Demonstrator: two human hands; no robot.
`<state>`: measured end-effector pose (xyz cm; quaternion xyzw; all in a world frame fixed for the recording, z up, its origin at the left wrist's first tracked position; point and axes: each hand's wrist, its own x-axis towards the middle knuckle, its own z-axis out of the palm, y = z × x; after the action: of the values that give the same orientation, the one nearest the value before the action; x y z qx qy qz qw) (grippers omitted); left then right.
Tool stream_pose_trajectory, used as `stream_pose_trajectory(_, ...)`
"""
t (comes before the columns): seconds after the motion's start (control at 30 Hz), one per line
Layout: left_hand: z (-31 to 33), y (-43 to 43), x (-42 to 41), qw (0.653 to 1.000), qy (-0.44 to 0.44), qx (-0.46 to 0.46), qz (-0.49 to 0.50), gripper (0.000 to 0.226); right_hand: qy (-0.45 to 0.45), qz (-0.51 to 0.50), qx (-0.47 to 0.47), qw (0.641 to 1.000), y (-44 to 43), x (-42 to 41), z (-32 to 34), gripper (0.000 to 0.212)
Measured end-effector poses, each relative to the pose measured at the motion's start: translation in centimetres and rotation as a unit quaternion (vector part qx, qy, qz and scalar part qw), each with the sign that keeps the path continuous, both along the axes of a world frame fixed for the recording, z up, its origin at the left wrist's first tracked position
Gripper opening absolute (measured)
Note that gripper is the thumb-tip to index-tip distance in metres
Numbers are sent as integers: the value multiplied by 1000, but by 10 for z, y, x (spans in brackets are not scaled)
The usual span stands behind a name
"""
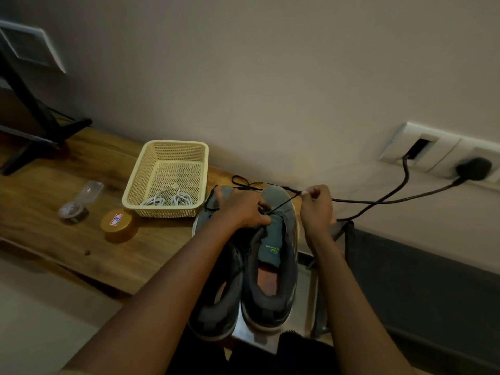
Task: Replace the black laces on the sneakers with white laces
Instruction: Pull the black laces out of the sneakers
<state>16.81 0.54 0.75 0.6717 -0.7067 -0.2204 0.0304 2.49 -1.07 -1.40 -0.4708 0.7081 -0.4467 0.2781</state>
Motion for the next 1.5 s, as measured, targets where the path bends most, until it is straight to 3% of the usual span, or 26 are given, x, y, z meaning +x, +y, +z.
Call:
stream_pose_trajectory(0.13, -3, 5, -5, 997, -26, -77, 16, 34, 167, 66, 22, 983, 3, -7, 8, 14)
stream_pose_trajectory(0.27, -9, 9, -10, 989, -72, -122, 42, 41, 311, 200, 21, 929, 9, -1, 10, 19)
stream_pose_trajectory(0.4, -7, 10, -15, 983, -78, -146, 80, 37, 387, 252, 56, 885, 12, 10, 5, 12)
stream_pose_trajectory(0.7, -6, 14, -20, 981, -59, -152, 106, 33, 399, 219, 11, 890, 10, 8, 0, 15)
stream_pose_trajectory(0.8, -5, 15, -20, 980, -60, -157, 111, 31, 377, 112, -9, 919, 8, -3, 1, 17)
stream_pose_trajectory(0.9, -4, 17, -21, 979, -66, -156, 109, 21, 297, 7, 15, 955, 7, -12, 5, 16)
stream_pose_trajectory(1.07, -6, 18, -19, 973, -119, -171, 103, 32, 286, 92, 16, 954, 8, -3, 7, 21)
stream_pose_trajectory(1.17, -5, 20, -19, 972, -124, -174, 96, 33, 347, 180, 7, 920, 10, 4, 11, 22)
stream_pose_trajectory(1.27, -4, 21, -20, 974, -117, -172, 87, 29, 380, 242, 57, 891, 14, 13, 12, 15)
stream_pose_trajectory(1.5, 0, 23, -21, 976, -112, -162, 95, 25, 411, 230, 19, 882, 9, 16, 6, 15)
